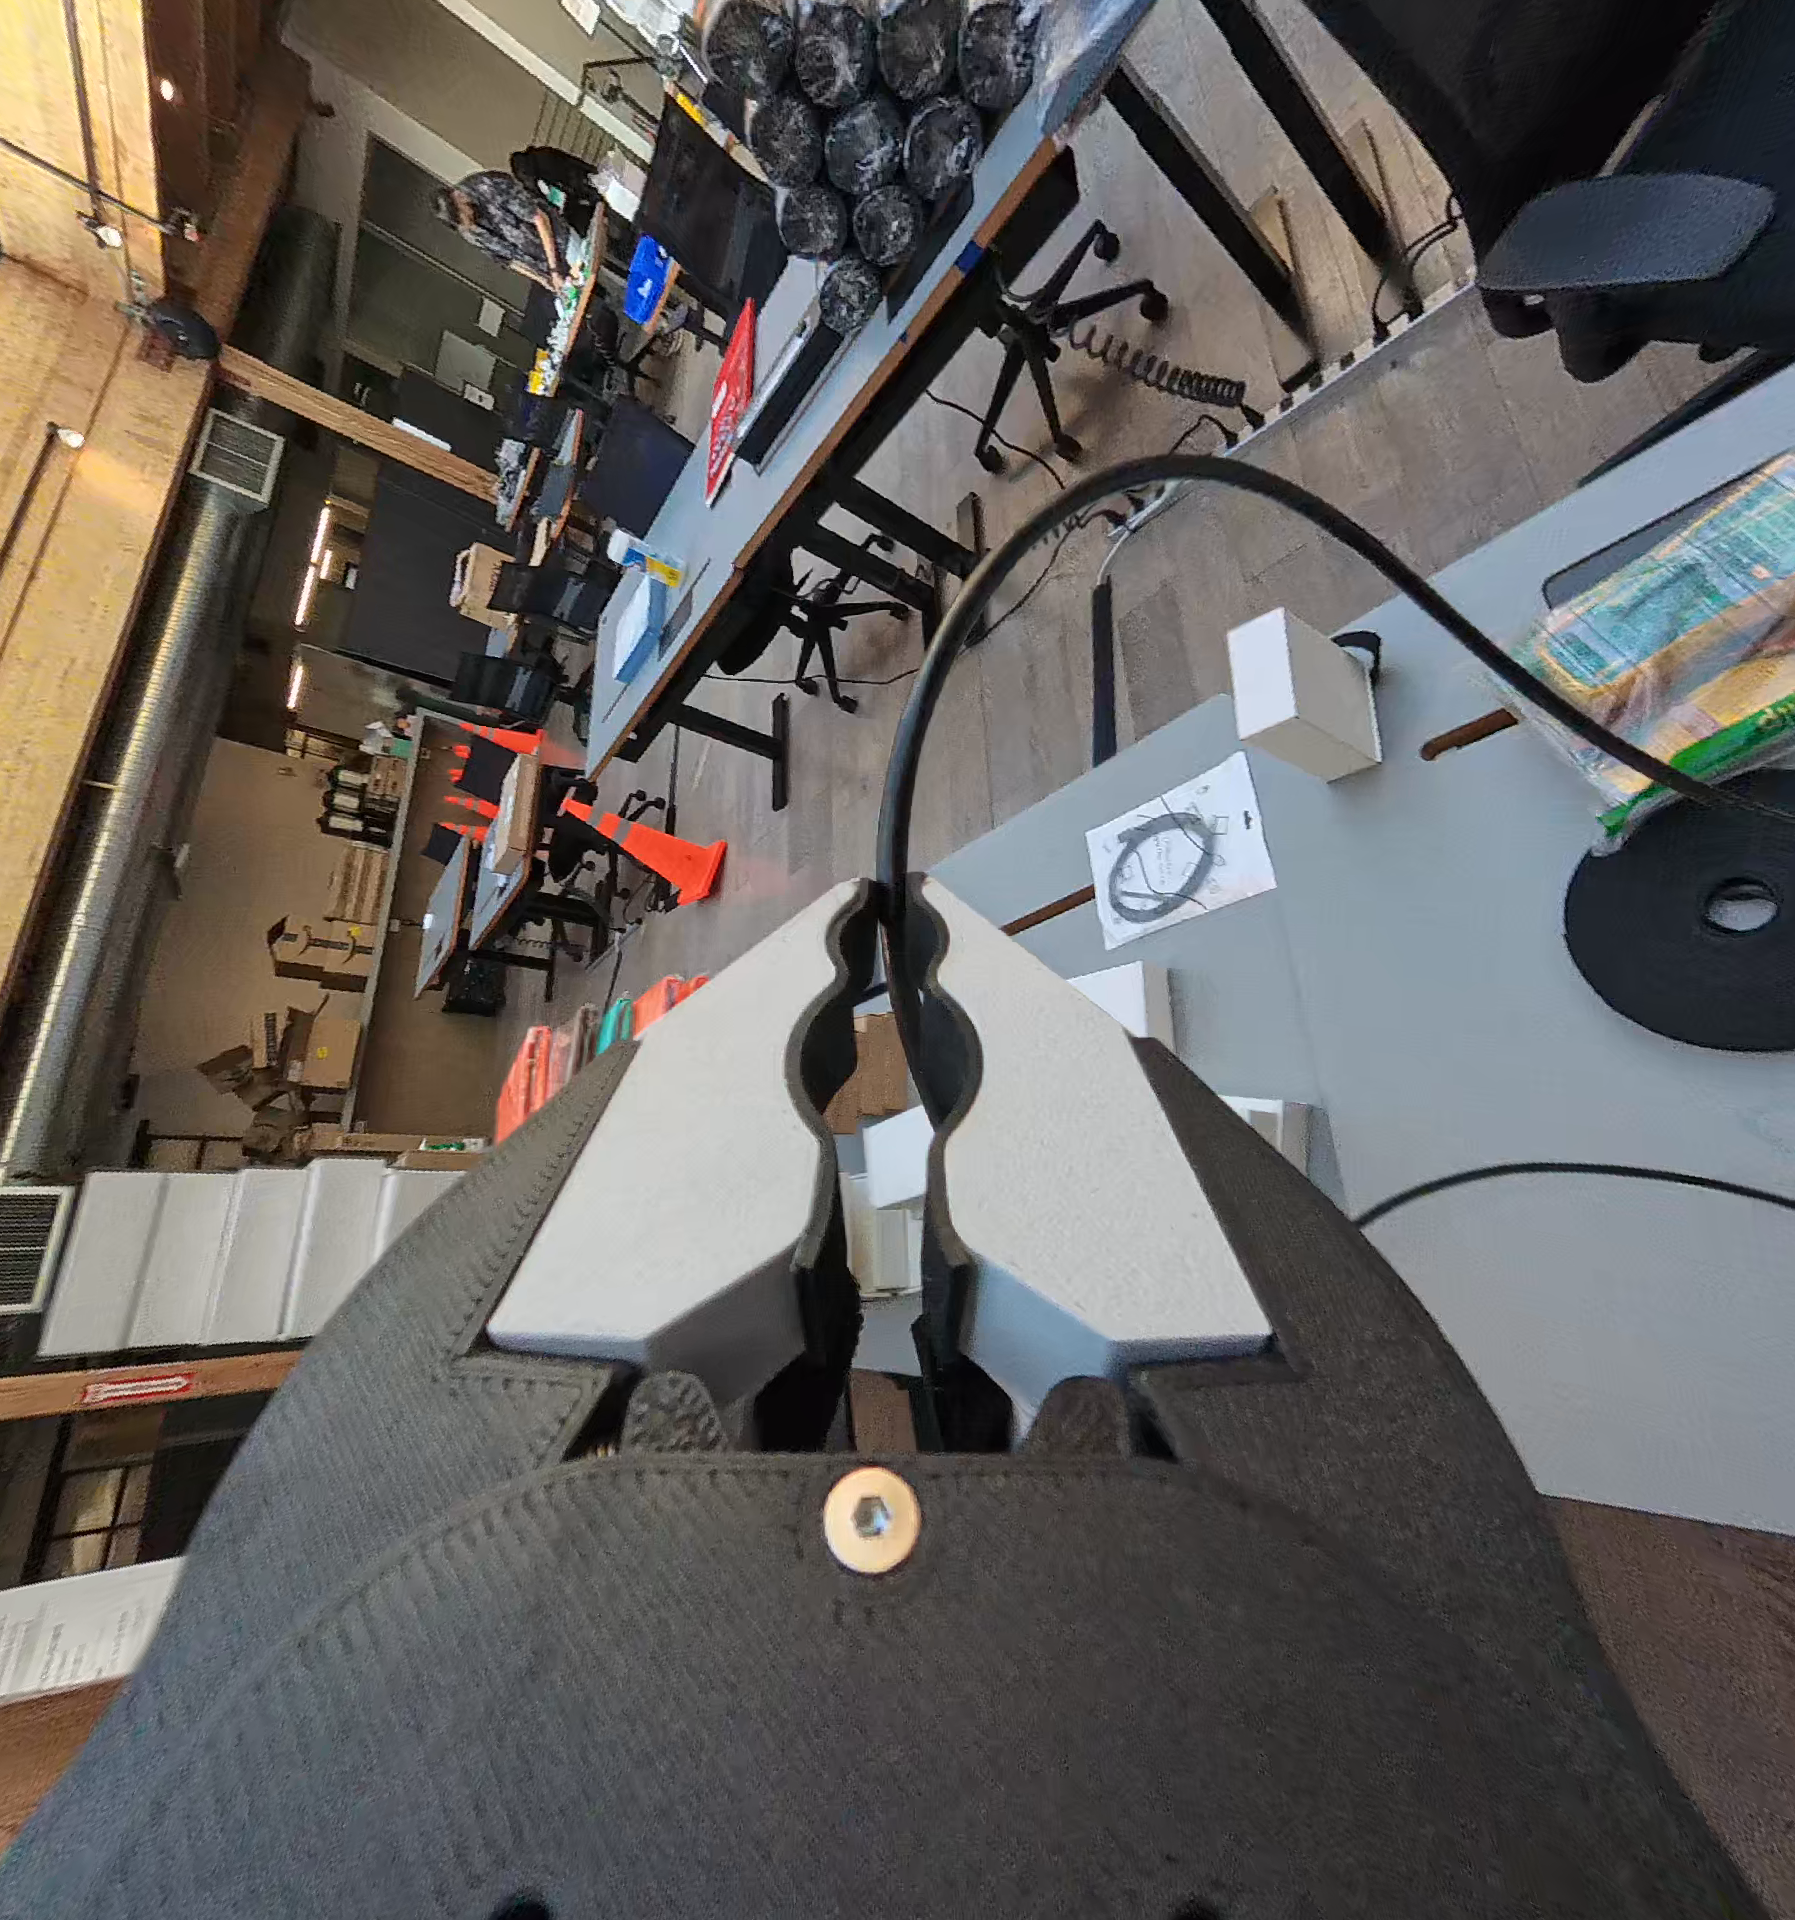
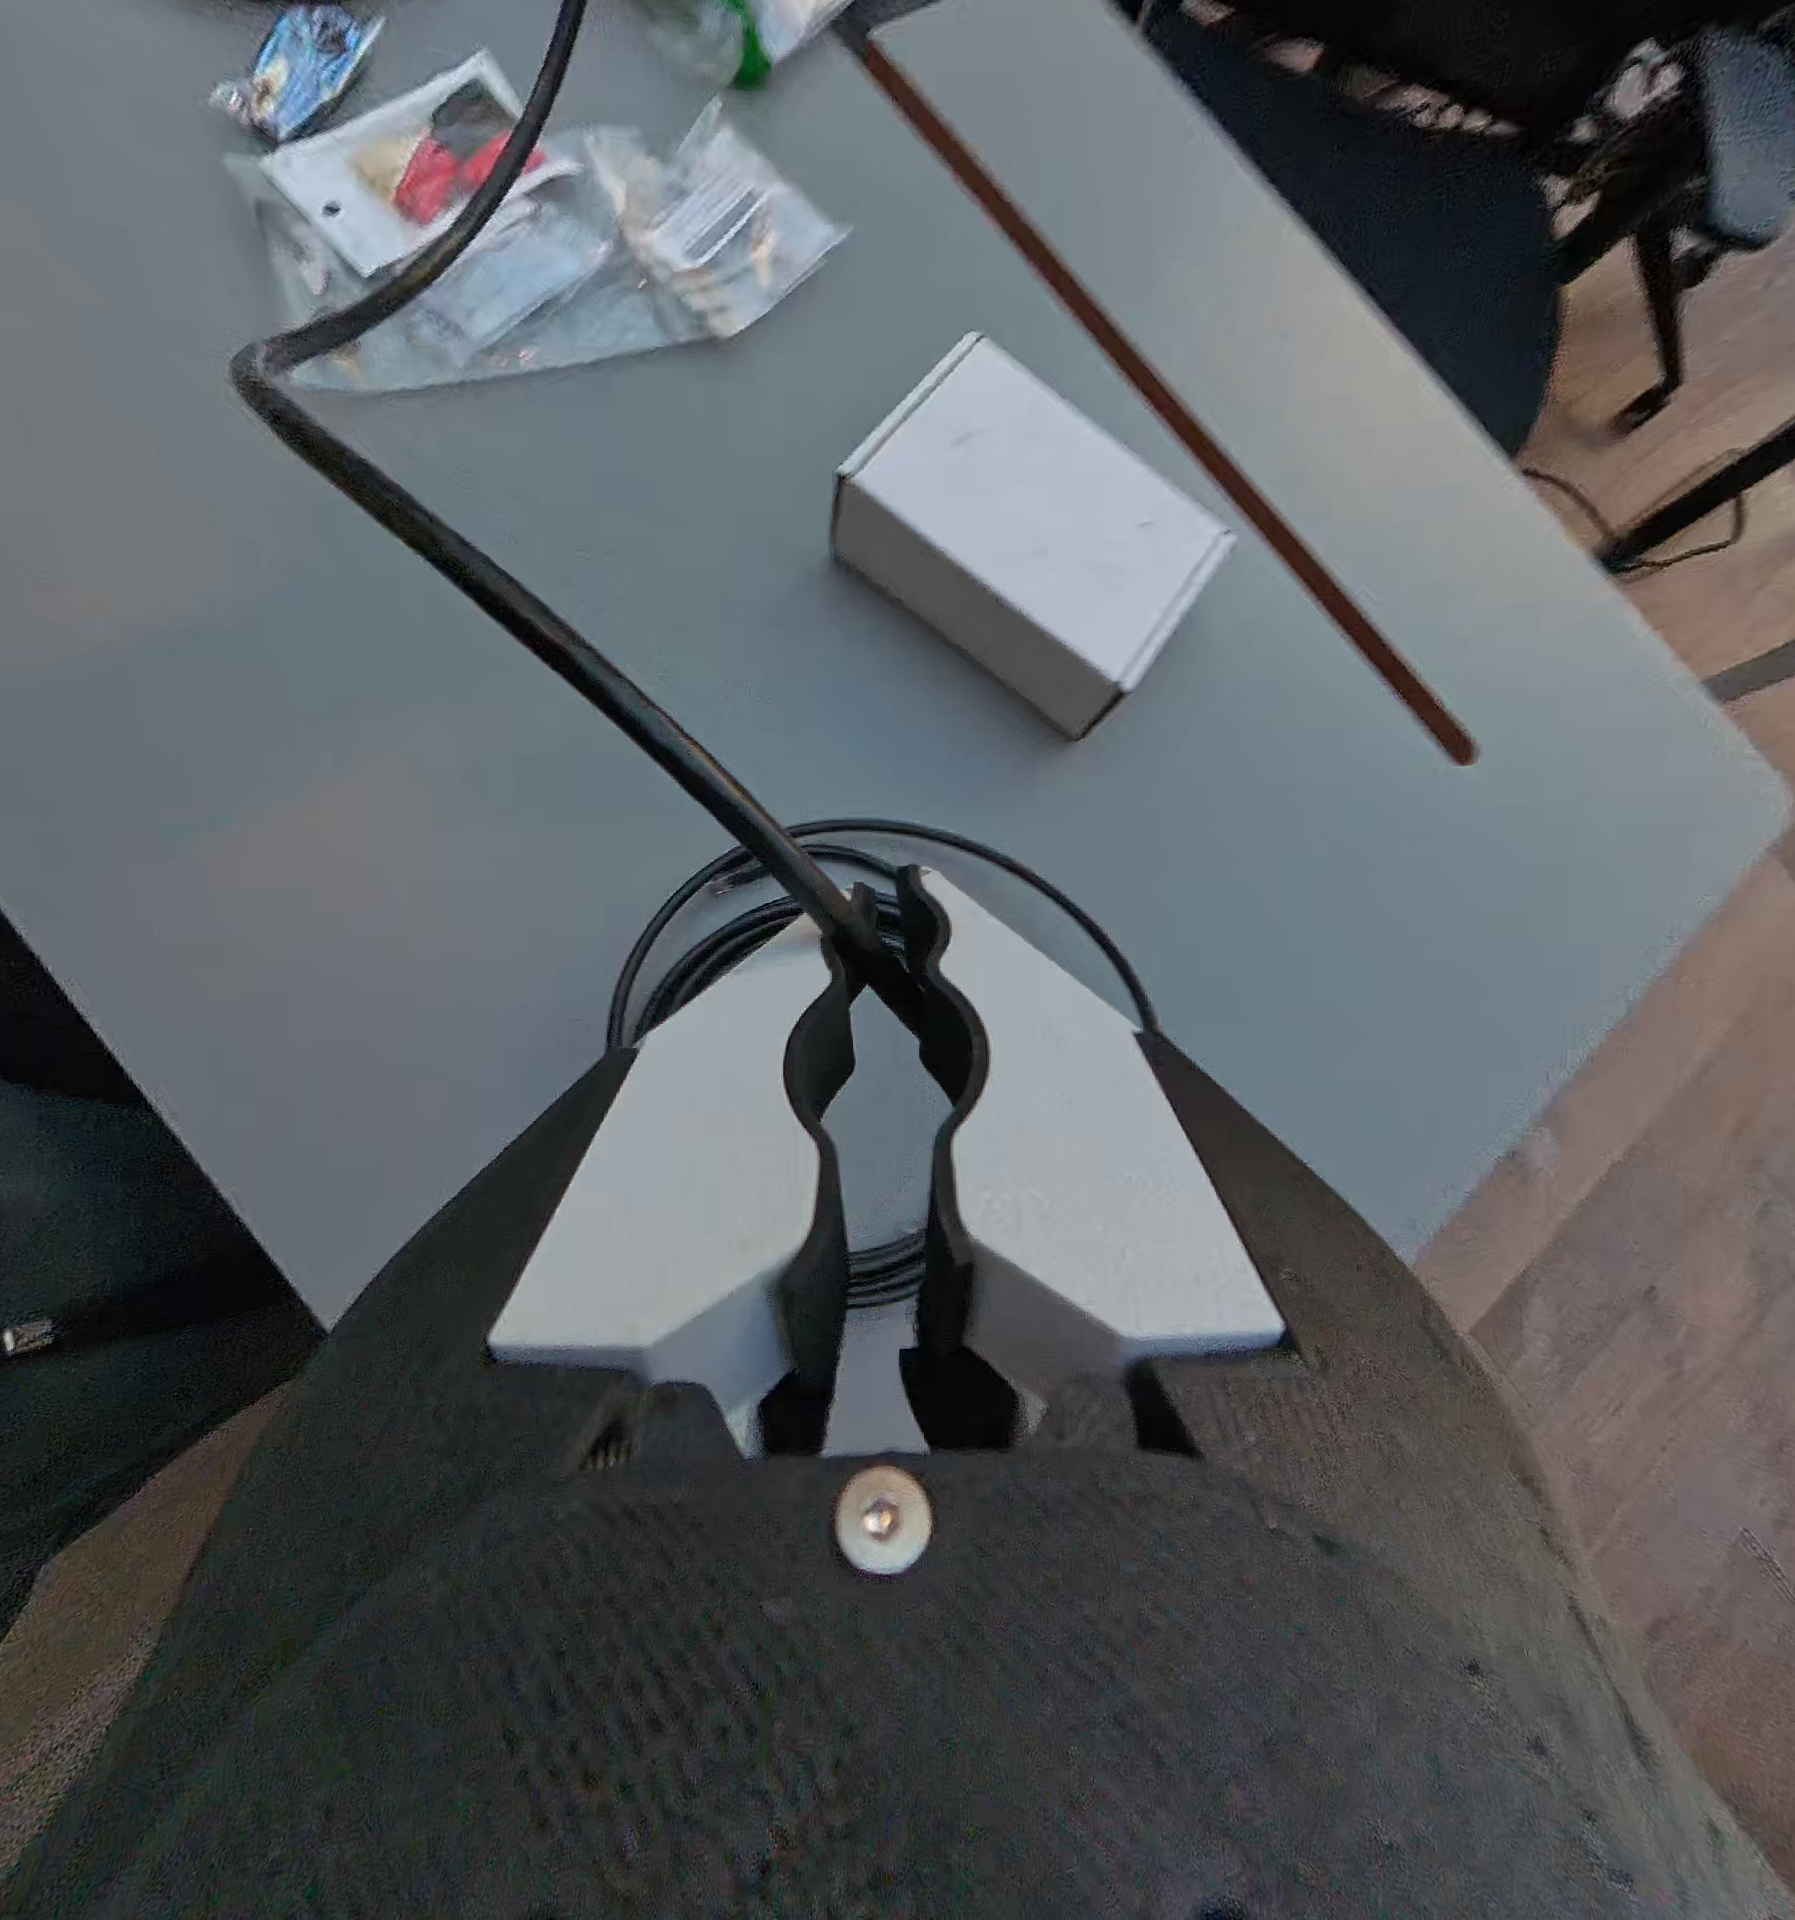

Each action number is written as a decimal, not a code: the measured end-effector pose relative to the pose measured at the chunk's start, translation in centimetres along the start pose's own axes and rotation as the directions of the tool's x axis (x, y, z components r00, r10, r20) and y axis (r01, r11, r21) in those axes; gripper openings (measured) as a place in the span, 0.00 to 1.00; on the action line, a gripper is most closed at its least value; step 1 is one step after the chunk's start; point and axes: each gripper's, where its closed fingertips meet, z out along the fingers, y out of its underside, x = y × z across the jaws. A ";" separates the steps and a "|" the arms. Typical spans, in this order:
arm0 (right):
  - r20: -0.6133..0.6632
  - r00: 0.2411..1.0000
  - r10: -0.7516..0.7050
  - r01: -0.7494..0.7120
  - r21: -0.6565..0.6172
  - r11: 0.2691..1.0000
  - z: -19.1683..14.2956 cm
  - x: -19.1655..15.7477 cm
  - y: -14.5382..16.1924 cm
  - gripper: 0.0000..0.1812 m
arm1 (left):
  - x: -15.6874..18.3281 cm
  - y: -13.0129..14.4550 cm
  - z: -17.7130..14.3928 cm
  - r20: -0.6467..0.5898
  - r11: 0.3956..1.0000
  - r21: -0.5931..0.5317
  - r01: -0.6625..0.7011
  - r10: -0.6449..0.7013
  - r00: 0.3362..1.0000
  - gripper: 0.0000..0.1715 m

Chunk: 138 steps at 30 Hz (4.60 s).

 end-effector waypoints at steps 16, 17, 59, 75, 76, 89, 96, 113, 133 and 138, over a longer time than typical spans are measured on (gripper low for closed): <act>0.509 0.837 0.202 -0.232 -0.005 0.973 -0.5 -12.0 -5.3 0.51 | -15.5 -10.6 -7.9 0.295 0.950 -0.115 -0.291 0.312 0.903 0.01; 0.515 0.833 0.203 -0.245 0.014 0.969 -1.4 -11.5 -6.3 0.51 | -16.1 -10.8 -8.1 0.302 0.948 -0.121 -0.296 0.319 0.899 0.01; 0.527 0.738 -0.421 -0.201 0.767 0.609 -13.0 -36.2 -46.4 0.42 | -1.0 -14.9 -19.5 -0.089 0.976 0.207 -0.065 0.085 0.992 0.01; 0.224 0.872 -0.434 0.397 0.195 0.897 20.3 -45.3 -31.7 0.00 | -11.0 10.3 -3.8 -0.234 0.999 -0.023 -0.037 0.031 0.972 0.01; 0.204 0.877 -0.436 0.416 0.133 0.900 20.2 -43.9 -30.1 0.00 | -10.2 13.8 -1.6 -0.275 1.000 -0.031 -0.005 -0.004 0.961 0.01; 0.595 0.789 -0.151 0.110 0.105 0.988 25.7 -54.3 -24.8 0.24 | 0.2 34.3 15.1 -0.390 0.936 -0.296 0.190 -0.299 0.871 0.02; 0.619 0.785 -0.019 0.020 0.005 1.000 30.7 -60.0 -26.7 0.26 | 0.8 32.6 15.6 -0.403 0.941 -0.331 0.069 -0.207 0.891 0.02; 0.205 0.927 0.315 -0.293 -0.131 0.947 35.7 -64.4 -27.9 0.35 | -0.7 31.0 21.5 -0.633 1.000 0.001 -0.025 0.021 0.774 0.01; -0.036 0.995 -0.089 0.058 -0.518 0.853 25.4 -49.5 -12.9 0.02 | 5.0 33.8 26.0 -0.803 0.997 -0.039 0.066 -0.071 0.592 0.01; 0.007 0.970 -0.243 0.200 -0.588 0.784 20.2 -40.3 -7.3 0.02 | 16.2 33.9 23.4 -0.888 0.989 -0.112 0.096 -0.143 0.436 0.02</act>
